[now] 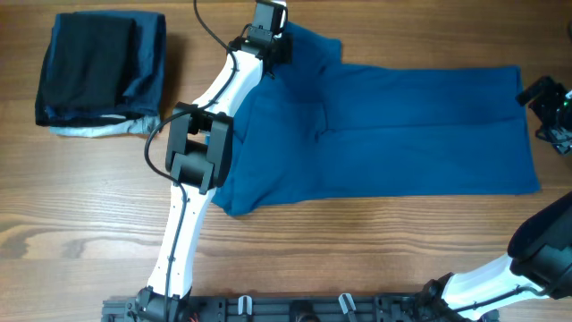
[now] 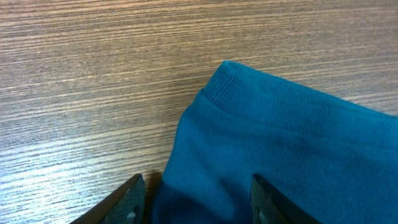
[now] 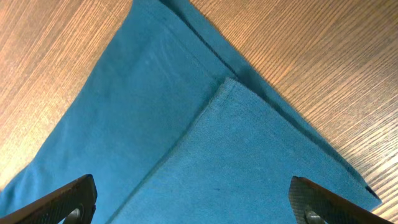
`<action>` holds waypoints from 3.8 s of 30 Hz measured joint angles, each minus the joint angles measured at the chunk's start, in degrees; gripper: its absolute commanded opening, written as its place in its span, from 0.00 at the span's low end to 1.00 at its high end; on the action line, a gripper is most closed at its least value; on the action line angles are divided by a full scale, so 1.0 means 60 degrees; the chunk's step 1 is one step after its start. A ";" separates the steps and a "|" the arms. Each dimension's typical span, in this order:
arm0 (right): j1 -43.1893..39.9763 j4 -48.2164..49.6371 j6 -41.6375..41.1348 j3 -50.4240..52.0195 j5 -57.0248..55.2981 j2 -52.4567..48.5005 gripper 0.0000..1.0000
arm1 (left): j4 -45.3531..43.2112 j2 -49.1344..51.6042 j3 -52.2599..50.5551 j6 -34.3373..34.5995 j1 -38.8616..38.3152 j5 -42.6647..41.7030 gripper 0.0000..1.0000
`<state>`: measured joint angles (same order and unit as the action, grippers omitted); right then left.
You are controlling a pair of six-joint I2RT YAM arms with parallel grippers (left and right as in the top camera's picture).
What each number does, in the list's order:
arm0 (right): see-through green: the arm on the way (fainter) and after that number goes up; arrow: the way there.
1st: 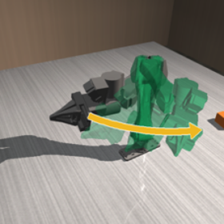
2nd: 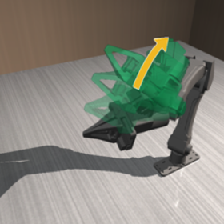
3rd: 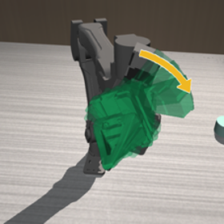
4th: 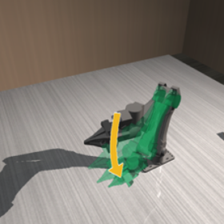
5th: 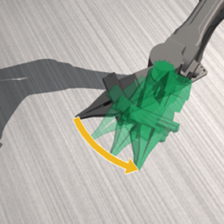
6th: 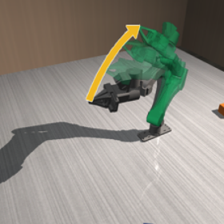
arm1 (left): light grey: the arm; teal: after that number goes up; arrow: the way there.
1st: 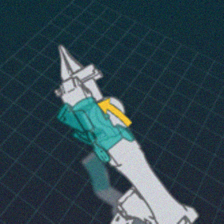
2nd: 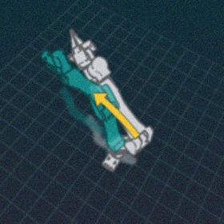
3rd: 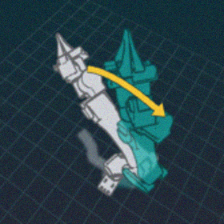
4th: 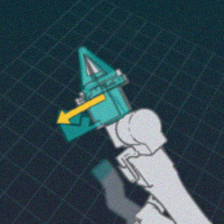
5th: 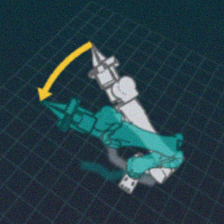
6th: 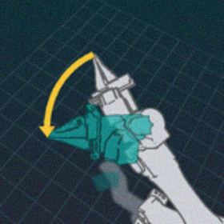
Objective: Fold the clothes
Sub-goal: 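Move the right gripper to the shirt's upper right corner, then grasp the upper left and upper right shirt corners with both grippers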
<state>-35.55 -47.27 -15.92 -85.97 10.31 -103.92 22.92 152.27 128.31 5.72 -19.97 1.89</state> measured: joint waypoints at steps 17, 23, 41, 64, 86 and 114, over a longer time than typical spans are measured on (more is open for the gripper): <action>0.0000 0.0000 0.0000 0.0000 0.0000 0.0000 1.00 | 0.1147 0.0084 0.0372 -0.0331 -0.0040 0.1104 0.40; 0.0000 0.0000 0.0000 0.0000 0.0000 0.0000 1.00 | 0.1632 -0.0018 0.0390 -0.0288 -0.0040 0.1297 0.53; 0.0022 0.0765 0.0142 0.0036 0.0004 0.0000 0.99 | 0.1942 -0.0328 0.0324 0.0211 0.0062 -0.0302 0.66; 0.1563 0.7956 0.4040 0.0124 -0.1938 -0.3013 0.89 | 0.1508 -0.0437 0.0328 0.0248 0.0062 -0.0484 0.65; 0.1060 0.8506 0.3293 0.0036 -0.1231 -0.4772 0.88 | 0.1800 -0.0444 0.0324 0.0248 0.0062 -0.0484 0.65; 0.0976 0.6306 0.4116 -0.1027 -0.0645 -0.4776 0.24 | 0.1719 -0.0444 0.0328 0.0350 0.0062 -0.0514 0.62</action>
<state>-29.69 -9.43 8.78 -92.14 6.44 -132.57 33.23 149.60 130.28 7.81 -19.59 -1.19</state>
